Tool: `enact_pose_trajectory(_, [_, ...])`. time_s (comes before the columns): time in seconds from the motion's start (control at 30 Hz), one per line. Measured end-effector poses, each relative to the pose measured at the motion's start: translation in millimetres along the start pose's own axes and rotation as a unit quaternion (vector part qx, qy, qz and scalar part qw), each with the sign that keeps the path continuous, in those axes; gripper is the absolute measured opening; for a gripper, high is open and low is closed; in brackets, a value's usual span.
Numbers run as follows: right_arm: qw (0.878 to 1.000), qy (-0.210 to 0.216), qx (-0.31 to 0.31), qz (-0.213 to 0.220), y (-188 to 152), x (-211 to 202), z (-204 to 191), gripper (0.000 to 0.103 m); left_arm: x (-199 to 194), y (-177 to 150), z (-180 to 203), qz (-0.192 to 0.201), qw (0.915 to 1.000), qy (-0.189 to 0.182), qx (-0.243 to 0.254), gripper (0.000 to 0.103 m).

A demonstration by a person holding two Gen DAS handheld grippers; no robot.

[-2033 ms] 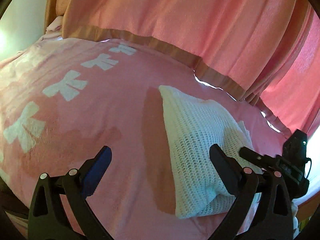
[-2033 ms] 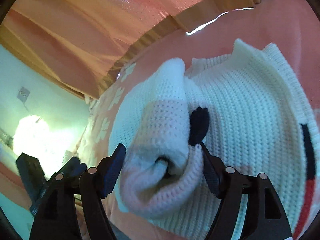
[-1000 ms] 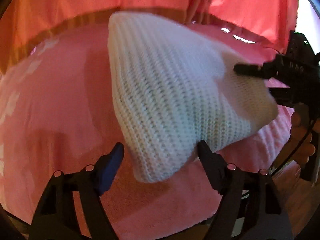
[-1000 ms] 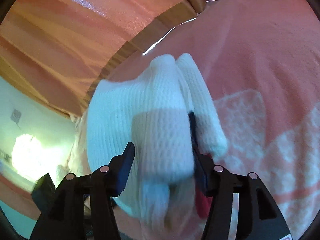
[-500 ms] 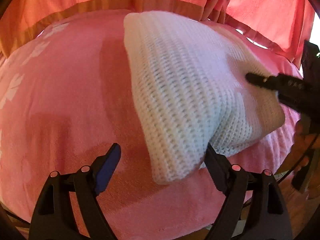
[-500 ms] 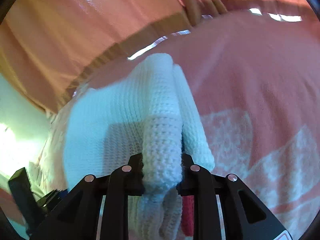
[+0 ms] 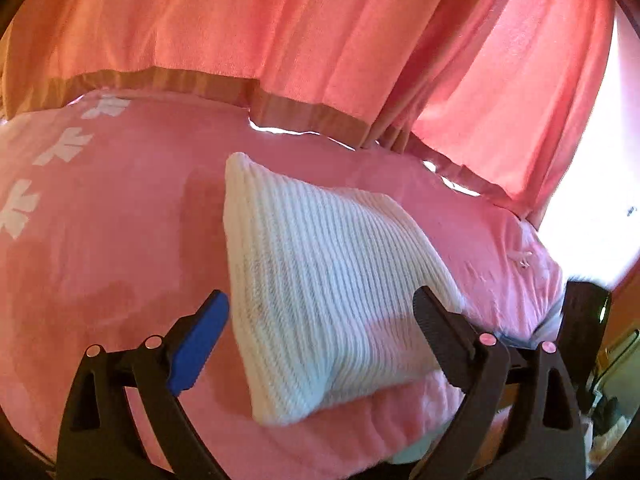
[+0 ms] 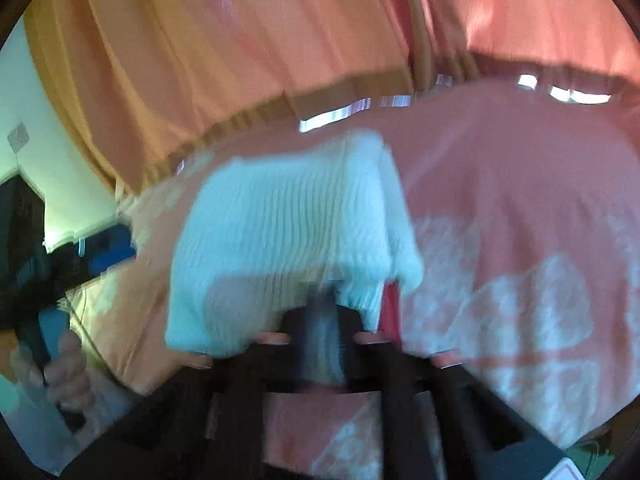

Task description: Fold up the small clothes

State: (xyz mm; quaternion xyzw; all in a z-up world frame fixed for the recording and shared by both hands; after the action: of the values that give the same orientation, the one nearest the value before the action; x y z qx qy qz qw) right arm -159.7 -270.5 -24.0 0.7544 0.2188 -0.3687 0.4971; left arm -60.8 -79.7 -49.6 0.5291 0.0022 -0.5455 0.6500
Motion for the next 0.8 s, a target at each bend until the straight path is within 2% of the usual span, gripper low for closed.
enact_pose_trajectory(0.03, [1.000, -0.017, -0.004, -0.020, -6.3, 10.1, 4.4, 0.000, 8.9, -1.9, -1.0, -0.010, 0.9999, 0.011, 0.007, 0.091])
enact_pose_trajectory(0.07, [0.998, -0.047, -0.006, -0.047, -14.8, 24.7, 14.5, 0.000, 22.4, -11.7, -0.4, -0.033, 0.9985, 0.038, 0.021, 0.090])
enact_pose_trajectory(0.1, [0.998, -0.039, 0.004, -0.047, -17.6, 28.9, 21.2, 0.000, 37.9, -23.1, -5.8, -0.062, 0.9945, 0.077, 0.035, 0.090])
enact_pose_trajectory(0.13, [0.998, -0.026, 0.022, -0.052, -15.9, 27.7, 26.0, 0.000, 47.3, -30.4, -10.9, -0.082, 0.9907, 0.100, 0.042, 0.090])
enact_pose_trajectory(0.17, [0.998, -0.023, 0.029, -0.055, -14.6, 24.9, 27.9, 0.000, 60.9, -44.4, -20.8, -0.118, 0.9833, 0.131, 0.045, 0.091])
enact_pose_trajectory(0.2, [0.998, -0.025, 0.035, -0.052, -13.5, 19.1, 30.5, 0.000, 68.0, -56.6, -30.9, -0.141, 0.9804, 0.135, 0.023, 0.091])
enact_pose_trajectory(0.27, [0.997, -0.030, 0.049, -0.044, -11.4, 5.5, 35.9, 0.001, 62.6, -55.3, -36.1, -0.139, 0.9833, 0.117, -0.015, 0.091])
enact_pose_trajectory(0.33, [0.998, -0.014, 0.054, -0.012, -0.9, -13.6, 34.4, 0.001, 46.7, -43.2, -30.9, -0.118, 0.9863, 0.115, -0.005, 0.090])
enact_pose_trajectory(0.43, [0.999, -0.010, 0.005, 0.036, 25.8, -34.0, 17.8, 0.001, 14.8, -3.4, -17.0, -0.055, 0.9928, 0.105, 0.010, 0.090])
enact_pose_trajectory(0.53, [0.998, 0.018, -0.049, 0.035, 63.0, -28.0, -13.7, 0.001, 14.1, 49.0, -6.1, -0.036, 0.9959, 0.082, 0.008, 0.090])
enact_pose_trajectory(0.63, [0.995, 0.035, -0.090, 0.004, 91.6, 5.4, -37.9, 0.001, 44.5, 74.2, -9.0, -0.049, 0.9916, 0.114, 0.038, 0.090])
enact_pose_trajectory(0.7, [0.993, 0.031, -0.111, -0.017, 103.6, 37.8, -47.6, 0.001, 80.1, 78.4, -22.4, -0.077, 0.9839, 0.152, 0.055, 0.090])
enact_pose_trajectory(0.77, [0.993, 0.016, -0.111, -0.031, 111.0, 72.3, -45.4, 0.001, 111.5, 71.3, -49.0, -0.105, 0.9760, 0.184, 0.051, 0.091])
enact_pose_trajectory(0.8, [0.992, -0.006, -0.117, -0.045, 109.7, 92.0, -38.8, 0.000, 122.9, 67.1, -59.5, -0.114, 0.9749, 0.185, 0.046, 0.092])
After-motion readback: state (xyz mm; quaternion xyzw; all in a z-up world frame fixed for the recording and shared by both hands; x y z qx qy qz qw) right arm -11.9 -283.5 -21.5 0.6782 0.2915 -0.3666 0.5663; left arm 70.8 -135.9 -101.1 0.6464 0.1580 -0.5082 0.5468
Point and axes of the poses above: each gripper's, at about its wrist camera, not at the fingertips, and x roughly the way its jaws point, z to its right, y to its top, the point moved 6 cm from there along x, roughly the way its jaws point, and after that the axes turned 6 degrees about -y, right-handed, at the moved point
